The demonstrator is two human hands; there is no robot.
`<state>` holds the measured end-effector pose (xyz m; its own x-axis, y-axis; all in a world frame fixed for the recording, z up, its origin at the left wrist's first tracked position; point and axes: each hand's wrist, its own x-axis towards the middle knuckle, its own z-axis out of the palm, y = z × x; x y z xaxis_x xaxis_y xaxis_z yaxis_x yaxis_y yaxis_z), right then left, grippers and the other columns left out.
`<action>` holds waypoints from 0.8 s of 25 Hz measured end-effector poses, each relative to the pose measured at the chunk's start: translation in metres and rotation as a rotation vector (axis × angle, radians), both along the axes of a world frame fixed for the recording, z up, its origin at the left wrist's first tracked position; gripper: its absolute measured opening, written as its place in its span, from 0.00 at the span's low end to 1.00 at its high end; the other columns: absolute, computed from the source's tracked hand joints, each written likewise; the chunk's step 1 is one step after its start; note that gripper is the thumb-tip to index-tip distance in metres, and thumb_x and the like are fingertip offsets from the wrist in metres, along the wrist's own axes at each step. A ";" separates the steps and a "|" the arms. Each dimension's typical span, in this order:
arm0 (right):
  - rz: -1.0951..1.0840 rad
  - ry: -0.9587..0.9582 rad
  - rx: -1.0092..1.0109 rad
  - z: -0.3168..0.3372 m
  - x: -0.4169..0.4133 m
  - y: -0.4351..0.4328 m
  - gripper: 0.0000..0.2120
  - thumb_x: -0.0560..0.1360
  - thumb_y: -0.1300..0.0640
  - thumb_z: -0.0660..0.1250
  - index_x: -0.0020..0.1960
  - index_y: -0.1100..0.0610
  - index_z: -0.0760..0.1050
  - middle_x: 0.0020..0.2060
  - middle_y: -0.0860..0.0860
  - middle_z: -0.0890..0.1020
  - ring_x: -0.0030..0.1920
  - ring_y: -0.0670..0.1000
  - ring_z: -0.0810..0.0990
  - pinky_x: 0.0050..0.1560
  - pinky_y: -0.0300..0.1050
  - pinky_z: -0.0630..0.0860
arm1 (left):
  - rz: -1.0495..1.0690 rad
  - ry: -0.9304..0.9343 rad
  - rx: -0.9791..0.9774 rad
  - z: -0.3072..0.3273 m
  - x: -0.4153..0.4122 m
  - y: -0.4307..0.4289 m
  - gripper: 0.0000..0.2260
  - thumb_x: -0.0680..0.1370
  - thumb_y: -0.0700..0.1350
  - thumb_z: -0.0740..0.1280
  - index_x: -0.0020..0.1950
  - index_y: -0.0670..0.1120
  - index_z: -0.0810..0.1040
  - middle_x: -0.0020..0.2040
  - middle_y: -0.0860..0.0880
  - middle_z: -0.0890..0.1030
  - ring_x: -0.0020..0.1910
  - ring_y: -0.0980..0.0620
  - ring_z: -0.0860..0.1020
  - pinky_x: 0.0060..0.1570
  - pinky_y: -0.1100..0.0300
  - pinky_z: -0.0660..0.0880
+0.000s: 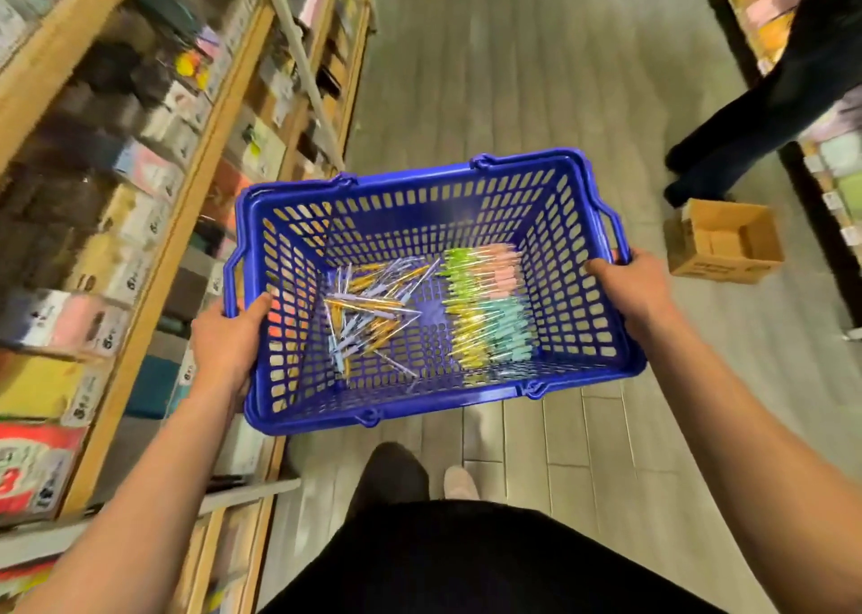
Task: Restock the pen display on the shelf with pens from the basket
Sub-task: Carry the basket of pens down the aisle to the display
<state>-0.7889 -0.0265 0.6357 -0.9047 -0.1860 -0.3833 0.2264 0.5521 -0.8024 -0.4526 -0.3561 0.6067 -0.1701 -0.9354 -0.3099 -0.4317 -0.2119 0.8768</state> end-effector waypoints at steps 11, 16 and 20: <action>-0.156 -0.049 0.008 -0.012 -0.133 -0.157 0.17 0.72 0.51 0.74 0.56 0.54 0.74 0.37 0.51 0.85 0.28 0.48 0.85 0.23 0.38 0.77 | -0.136 0.057 0.032 -0.010 -0.180 -0.193 0.14 0.73 0.50 0.76 0.56 0.47 0.82 0.48 0.46 0.87 0.45 0.45 0.86 0.52 0.43 0.83; -0.211 -0.050 0.040 -0.010 -0.200 -0.234 0.20 0.71 0.48 0.75 0.58 0.55 0.75 0.42 0.54 0.87 0.36 0.54 0.87 0.45 0.56 0.85 | -0.206 0.044 0.066 0.000 -0.274 -0.291 0.11 0.73 0.51 0.76 0.50 0.48 0.80 0.46 0.45 0.87 0.44 0.44 0.87 0.50 0.39 0.83; -0.240 -0.057 0.039 -0.007 -0.255 -0.279 0.22 0.72 0.46 0.74 0.60 0.55 0.74 0.42 0.52 0.86 0.33 0.52 0.87 0.38 0.49 0.85 | -0.254 0.037 0.070 0.000 -0.340 -0.345 0.12 0.73 0.53 0.75 0.52 0.50 0.80 0.46 0.46 0.87 0.44 0.45 0.87 0.50 0.39 0.83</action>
<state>-1.0438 -0.3059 0.6285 -0.8978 0.0472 -0.4379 0.3991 0.5077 -0.7635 -0.7925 -0.7011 0.6064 -0.4090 -0.8379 -0.3615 -0.4468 -0.1615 0.8799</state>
